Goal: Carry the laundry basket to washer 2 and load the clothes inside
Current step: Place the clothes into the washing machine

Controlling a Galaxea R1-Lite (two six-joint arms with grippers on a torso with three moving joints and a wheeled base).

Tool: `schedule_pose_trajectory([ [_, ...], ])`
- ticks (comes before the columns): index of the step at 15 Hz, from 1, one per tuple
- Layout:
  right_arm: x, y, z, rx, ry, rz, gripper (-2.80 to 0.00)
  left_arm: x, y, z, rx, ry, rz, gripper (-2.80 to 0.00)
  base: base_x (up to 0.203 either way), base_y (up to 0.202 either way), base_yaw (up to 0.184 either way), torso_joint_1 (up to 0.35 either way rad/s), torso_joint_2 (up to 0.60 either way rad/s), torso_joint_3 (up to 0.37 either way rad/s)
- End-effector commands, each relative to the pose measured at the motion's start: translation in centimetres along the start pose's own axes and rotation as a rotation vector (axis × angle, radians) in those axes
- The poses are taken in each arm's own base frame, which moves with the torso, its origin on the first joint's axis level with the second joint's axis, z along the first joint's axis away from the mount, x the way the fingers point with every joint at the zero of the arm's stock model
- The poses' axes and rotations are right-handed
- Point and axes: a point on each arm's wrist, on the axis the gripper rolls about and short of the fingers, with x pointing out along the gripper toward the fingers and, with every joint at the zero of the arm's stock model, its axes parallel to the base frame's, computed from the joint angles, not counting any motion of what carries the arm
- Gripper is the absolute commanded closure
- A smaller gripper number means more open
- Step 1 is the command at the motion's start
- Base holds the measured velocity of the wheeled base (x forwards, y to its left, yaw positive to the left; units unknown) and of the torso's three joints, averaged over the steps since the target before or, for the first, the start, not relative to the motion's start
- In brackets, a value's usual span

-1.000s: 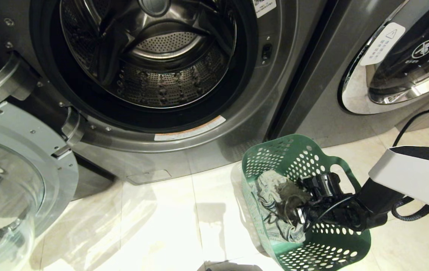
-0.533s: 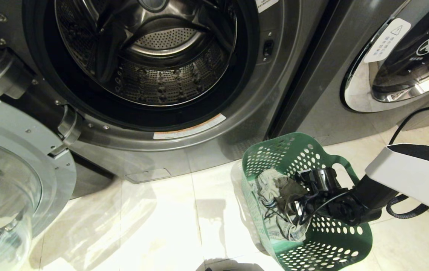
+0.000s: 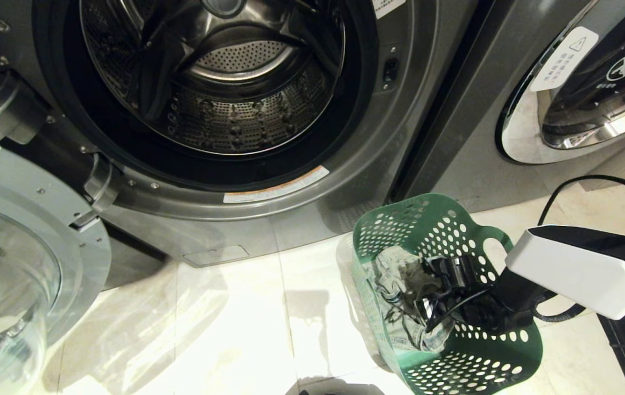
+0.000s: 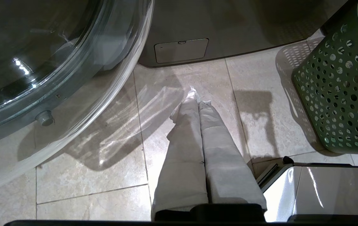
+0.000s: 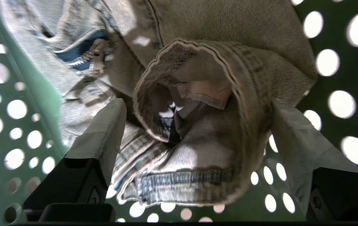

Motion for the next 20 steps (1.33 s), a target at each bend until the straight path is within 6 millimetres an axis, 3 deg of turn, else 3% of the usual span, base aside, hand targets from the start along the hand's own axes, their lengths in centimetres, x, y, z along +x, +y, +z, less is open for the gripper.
schedule_pose_trajectory([
  [1,1.2,0.2,-0.6,-0.003,0.01,-0.014,-2.8,0.0,0.0,0.0,-0.001,0.0,0.001,0.0,0.0,0.0,0.0,0.0,0.0,0.0],
  [2,1.2,0.1,-0.4,-0.002,0.005,-0.015,-2.8,0.0,0.0,0.0,-0.001,0.0,0.001,0.0,0.0,0.0,0.0,0.0,0.0,0.0],
  [3,1.3,0.1,-0.4,-0.005,0.004,-0.017,0.0,0.0,0.0,0.0,-0.001,-0.001,0.001,0.0,0.0,0.0,0.0,0.0,0.0,0.0],
  [14,0.9,0.0,-0.7,-0.015,0.021,-0.016,0.0,0.0,0.0,0.0,-0.002,0.0,0.001,0.0,0.0,0.0,0.0,0.0,0.0,0.0],
  [20,-3.6,0.1,0.8,-0.014,-0.007,0.032,0.0,0.0,0.0,0.0,-0.002,-0.003,0.001,0.0,0.0,0.0,0.0,0.0,0.0,0.0],
])
